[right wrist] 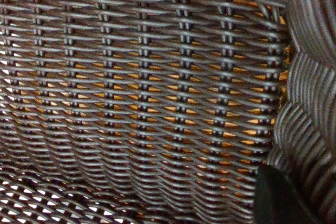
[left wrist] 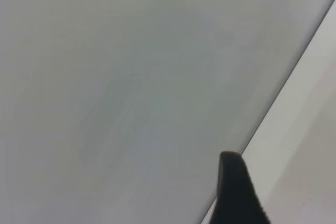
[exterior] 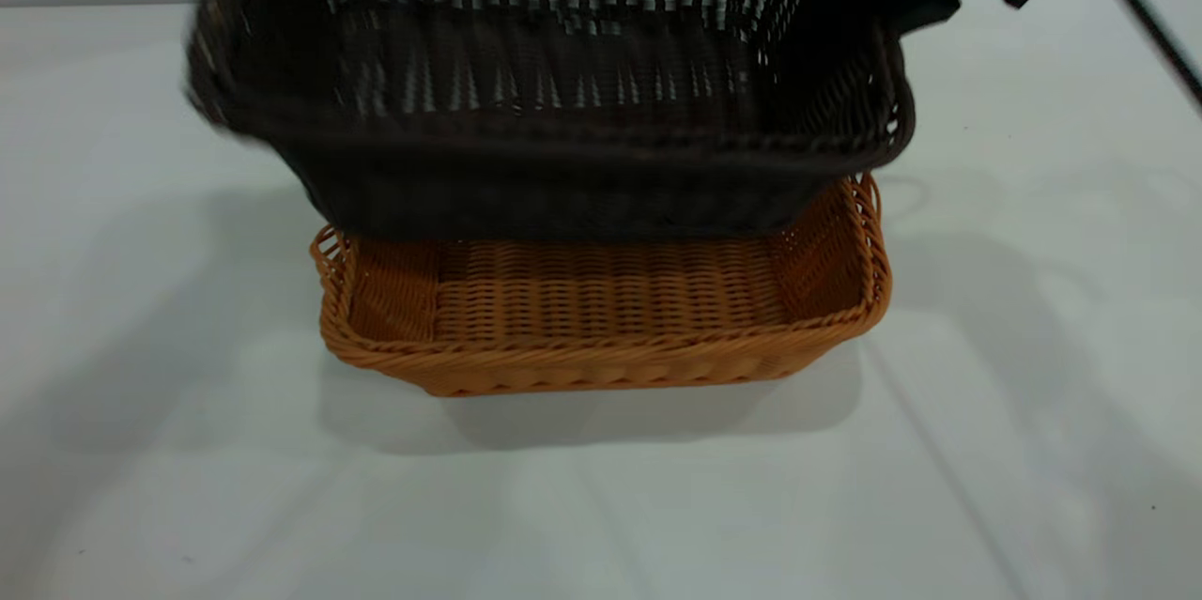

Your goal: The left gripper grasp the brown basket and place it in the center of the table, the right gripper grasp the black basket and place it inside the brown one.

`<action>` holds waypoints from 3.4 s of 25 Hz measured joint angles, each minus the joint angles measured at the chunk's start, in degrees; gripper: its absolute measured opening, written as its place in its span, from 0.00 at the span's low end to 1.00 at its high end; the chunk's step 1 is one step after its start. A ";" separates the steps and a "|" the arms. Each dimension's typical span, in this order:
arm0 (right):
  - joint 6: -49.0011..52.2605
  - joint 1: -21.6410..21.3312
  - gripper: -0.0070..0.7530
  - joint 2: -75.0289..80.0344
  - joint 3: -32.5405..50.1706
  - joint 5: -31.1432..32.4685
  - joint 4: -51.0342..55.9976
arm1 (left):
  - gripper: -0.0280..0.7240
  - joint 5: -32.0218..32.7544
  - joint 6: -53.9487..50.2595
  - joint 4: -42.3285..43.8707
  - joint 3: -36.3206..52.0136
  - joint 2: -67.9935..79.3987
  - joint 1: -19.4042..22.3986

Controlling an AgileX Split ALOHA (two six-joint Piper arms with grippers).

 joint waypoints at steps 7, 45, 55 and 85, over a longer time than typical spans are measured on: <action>3.60 0.16 0.12 5.51 -1.23 1.00 -5.90 | 0.58 3.16 -0.30 -0.06 0.00 0.00 0.00; 11.41 0.33 0.69 -35.36 -1.71 23.66 -21.76 | 0.58 25.91 -20.61 4.72 0.00 -17.80 0.00; 19.78 0.33 0.66 -61.42 8.08 27.23 -30.68 | 0.58 35.32 -50.29 25.15 4.12 -27.35 0.00; 20.97 0.33 0.66 -97.19 48.00 18.13 -37.57 | 0.58 28.91 -58.64 14.39 60.48 -59.27 0.00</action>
